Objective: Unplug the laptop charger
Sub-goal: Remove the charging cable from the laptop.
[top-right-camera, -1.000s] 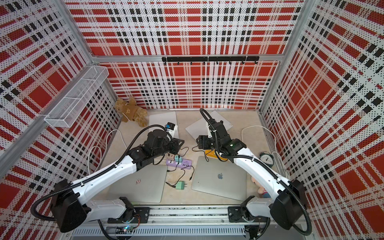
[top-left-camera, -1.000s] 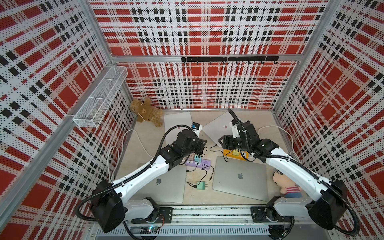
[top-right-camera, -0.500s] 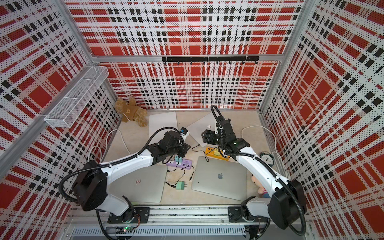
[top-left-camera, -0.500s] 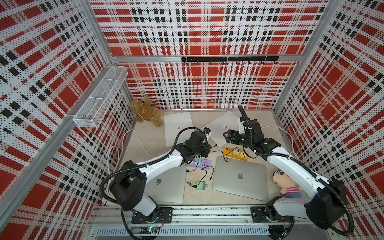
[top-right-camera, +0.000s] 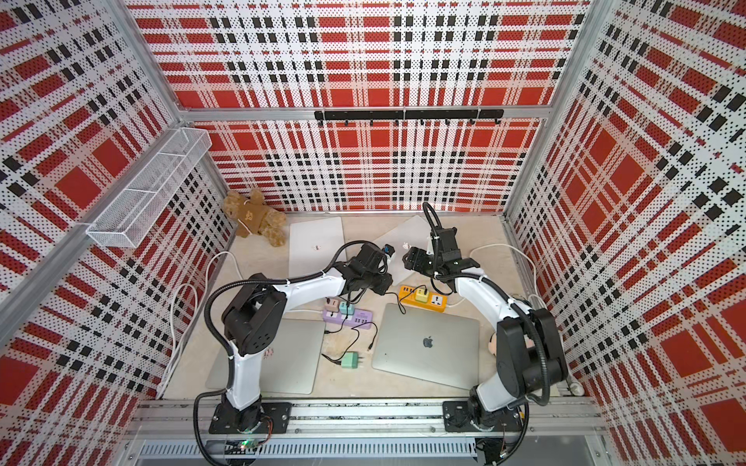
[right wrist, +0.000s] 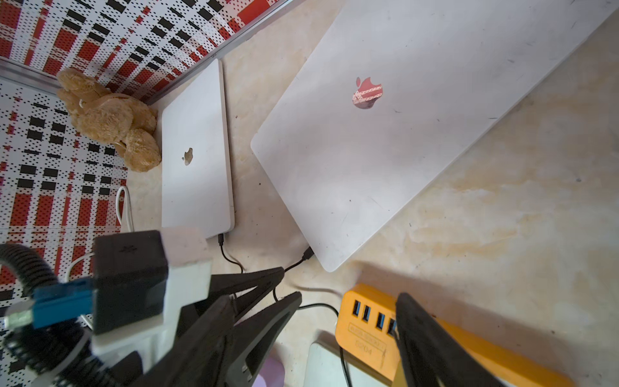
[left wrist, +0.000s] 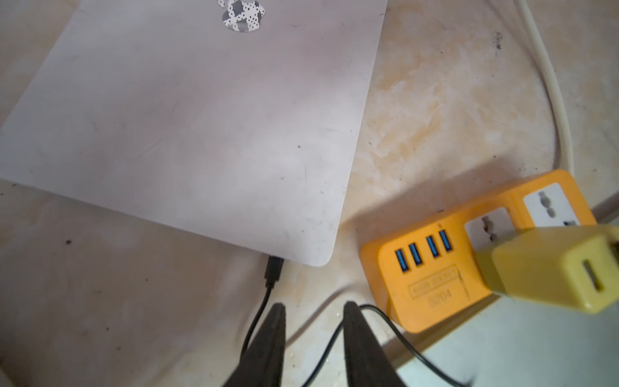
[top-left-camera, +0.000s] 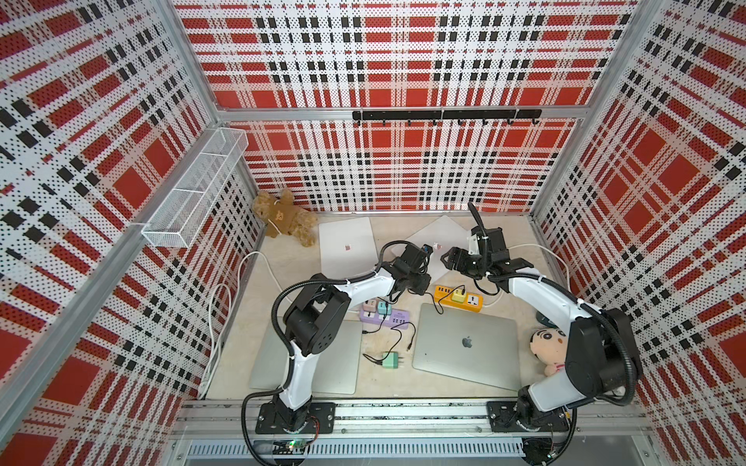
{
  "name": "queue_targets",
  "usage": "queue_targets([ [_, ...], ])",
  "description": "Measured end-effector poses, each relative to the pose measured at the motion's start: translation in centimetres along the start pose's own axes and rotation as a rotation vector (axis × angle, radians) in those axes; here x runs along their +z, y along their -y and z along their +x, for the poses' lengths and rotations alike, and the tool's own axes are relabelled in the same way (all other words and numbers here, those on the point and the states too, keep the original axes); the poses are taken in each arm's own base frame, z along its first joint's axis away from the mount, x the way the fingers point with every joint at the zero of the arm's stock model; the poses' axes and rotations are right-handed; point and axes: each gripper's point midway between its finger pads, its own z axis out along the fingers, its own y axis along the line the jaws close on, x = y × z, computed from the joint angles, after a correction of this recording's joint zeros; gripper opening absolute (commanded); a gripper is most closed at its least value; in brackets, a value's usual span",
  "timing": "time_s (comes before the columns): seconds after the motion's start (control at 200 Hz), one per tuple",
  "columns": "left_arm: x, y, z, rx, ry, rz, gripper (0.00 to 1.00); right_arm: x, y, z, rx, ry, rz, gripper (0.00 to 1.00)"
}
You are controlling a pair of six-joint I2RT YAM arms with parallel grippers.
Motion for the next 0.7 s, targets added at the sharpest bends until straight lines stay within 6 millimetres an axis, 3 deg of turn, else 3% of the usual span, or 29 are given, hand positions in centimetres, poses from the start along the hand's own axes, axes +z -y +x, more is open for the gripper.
queue_targets([
  [0.235, 1.7, -1.2, 0.0, 0.018, -0.034, -0.007, 0.33, 1.8, 0.9, -0.8, 0.025, -0.012, -0.026, 0.75],
  [0.426, 2.4, -1.9, 1.0, 0.038, -0.073, -0.021, 0.32, 3.6, 0.3, -1.3, 0.031, -0.035, -0.071, 0.73],
  [0.701, 3.4, -2.3, 2.4, 0.076, -0.115, -0.033, 0.30, 3.9, -0.3, -1.6, 0.034, -0.031, -0.103, 0.73],
])
